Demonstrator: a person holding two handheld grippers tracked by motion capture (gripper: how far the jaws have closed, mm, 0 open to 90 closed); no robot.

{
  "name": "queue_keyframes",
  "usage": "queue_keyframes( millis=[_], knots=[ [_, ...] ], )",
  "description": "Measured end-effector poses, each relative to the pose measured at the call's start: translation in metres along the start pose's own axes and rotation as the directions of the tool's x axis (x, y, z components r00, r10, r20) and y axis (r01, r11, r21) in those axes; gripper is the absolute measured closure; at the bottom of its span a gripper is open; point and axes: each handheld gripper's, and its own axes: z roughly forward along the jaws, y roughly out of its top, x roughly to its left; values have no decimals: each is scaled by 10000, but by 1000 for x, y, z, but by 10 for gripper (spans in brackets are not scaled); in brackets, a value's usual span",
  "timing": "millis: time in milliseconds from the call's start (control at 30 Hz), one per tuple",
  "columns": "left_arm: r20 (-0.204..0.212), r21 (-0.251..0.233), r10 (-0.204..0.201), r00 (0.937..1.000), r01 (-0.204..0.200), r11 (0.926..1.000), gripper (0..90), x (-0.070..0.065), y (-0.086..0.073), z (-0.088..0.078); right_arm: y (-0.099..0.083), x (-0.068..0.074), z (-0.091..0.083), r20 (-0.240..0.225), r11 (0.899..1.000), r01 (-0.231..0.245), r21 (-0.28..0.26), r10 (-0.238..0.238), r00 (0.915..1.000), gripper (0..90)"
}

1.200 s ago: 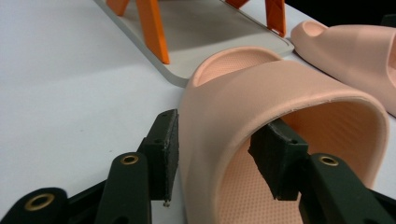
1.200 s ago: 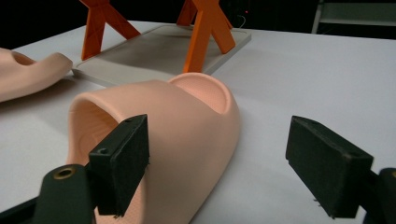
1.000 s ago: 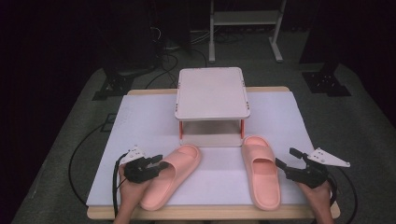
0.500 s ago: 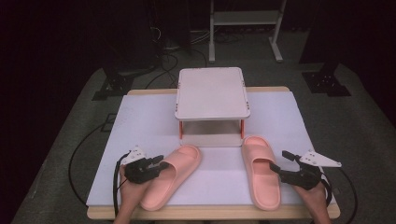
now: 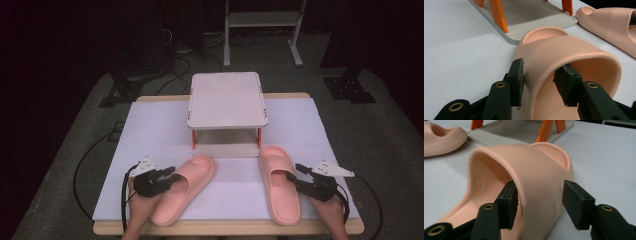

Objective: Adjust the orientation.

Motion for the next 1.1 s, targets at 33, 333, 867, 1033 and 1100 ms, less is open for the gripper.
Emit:
queue_keyframes(
  millis=[33, 333, 867, 1033, 1100],
  knots=[
    [-37, 6, 13, 10000, -13, 10000, 597, 0, 0, 0, 0, 0, 1, 33, 10000, -16, 48, 16, 10000, 483],
    [-348, -47, 169, 9993, -171, 9998, 631, -4, 1, 0, 0, 9, 2, 912, 9987, 471, 168, -484, 9947, 644],
    [-96, -267, -74, 9999, 72, 9996, 682, -5, 1, -3, 1, 7, -2, 1306, 9986, 477, 208, -500, 9902, 782],
    [-31, -439, -203, 9998, 201, 9988, 685, -6, 2, -4, 2, 8, -6, 1166, 9988, 467, 112, -477, 9920, 785],
    [-61, -471, -170, 9998, 167, 9988, 686, -6, 2, -6, 3, 9, -8, 1110, 9990, 441, 29, -441, 9928, 788]
  ],
)
